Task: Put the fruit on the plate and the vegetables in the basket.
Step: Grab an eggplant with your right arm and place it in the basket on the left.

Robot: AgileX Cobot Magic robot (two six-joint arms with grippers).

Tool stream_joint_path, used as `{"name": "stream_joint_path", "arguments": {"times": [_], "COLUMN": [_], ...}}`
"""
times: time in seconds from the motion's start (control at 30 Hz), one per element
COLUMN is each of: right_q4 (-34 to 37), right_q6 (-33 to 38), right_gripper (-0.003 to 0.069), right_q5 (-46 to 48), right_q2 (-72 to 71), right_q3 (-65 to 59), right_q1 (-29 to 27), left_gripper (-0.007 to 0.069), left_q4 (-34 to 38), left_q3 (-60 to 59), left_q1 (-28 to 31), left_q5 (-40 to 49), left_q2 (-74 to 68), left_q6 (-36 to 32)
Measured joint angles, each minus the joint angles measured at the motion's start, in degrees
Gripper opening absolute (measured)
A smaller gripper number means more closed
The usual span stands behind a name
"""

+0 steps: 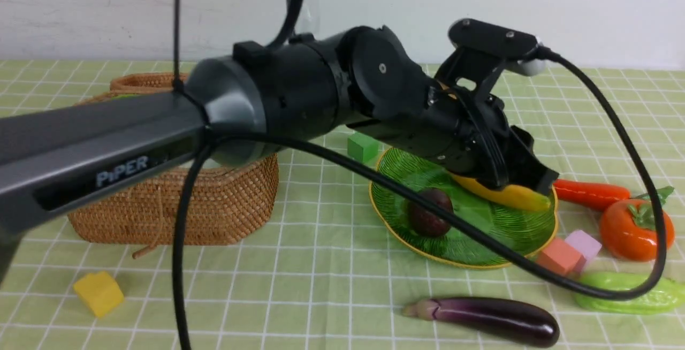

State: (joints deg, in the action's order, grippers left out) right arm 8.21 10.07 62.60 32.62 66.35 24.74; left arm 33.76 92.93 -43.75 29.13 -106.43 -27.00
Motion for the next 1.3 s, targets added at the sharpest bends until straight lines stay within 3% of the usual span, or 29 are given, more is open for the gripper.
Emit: {"name": "stream_joint_path", "arguments": {"times": [0.1,0.13,0.37,0.47,0.73,1.03,1.3], "right_q4": [0.79,1.24,2.76,2.78,3.68,3.87,5.41], "right_q6": [0.0,0.0,-0.84,-1.94,-2.51,-0.42,7.57], "right_gripper": [0.022,0.022,0.0223,0.021,0.0148,0.0149,0.0163], "right_q5": [0.0,0.01,2.72,4.54,10.0,8.25,5.31], "right_q2": [0.0,0.0,0.1,1.0,10.98,23.06,35.15], "right_q3": [0.0,0.0,0.0,0.0,0.0,0.0,0.0], "right_q1": [0.0,0.0,0.0,0.0,0.0,0.0,0.0], "left_gripper": [0.0005,-0.0013,-0.0013,-0.0013,-0.0013,-0.0013,-0.0013], "left_q4": [-5.14,-7.42,-23.82,-27.31,-28.25,-28.32,-28.02], "left_q3": [0.0,0.0,-0.14,-1.68,-14.59,-25.0,-27.32], "left_q1": [0.0,0.0,0.0,0.0,0.0,0.0,0.0], "left_q5": [2.7,4.04,16.0,19.63,21.71,21.75,25.4], "left_q2": [2.03,3.03,11.25,15.81,34.69,54.19,66.97], "left_q6": [2.18,3.68,19.1,23.35,27.0,27.0,27.0]}}
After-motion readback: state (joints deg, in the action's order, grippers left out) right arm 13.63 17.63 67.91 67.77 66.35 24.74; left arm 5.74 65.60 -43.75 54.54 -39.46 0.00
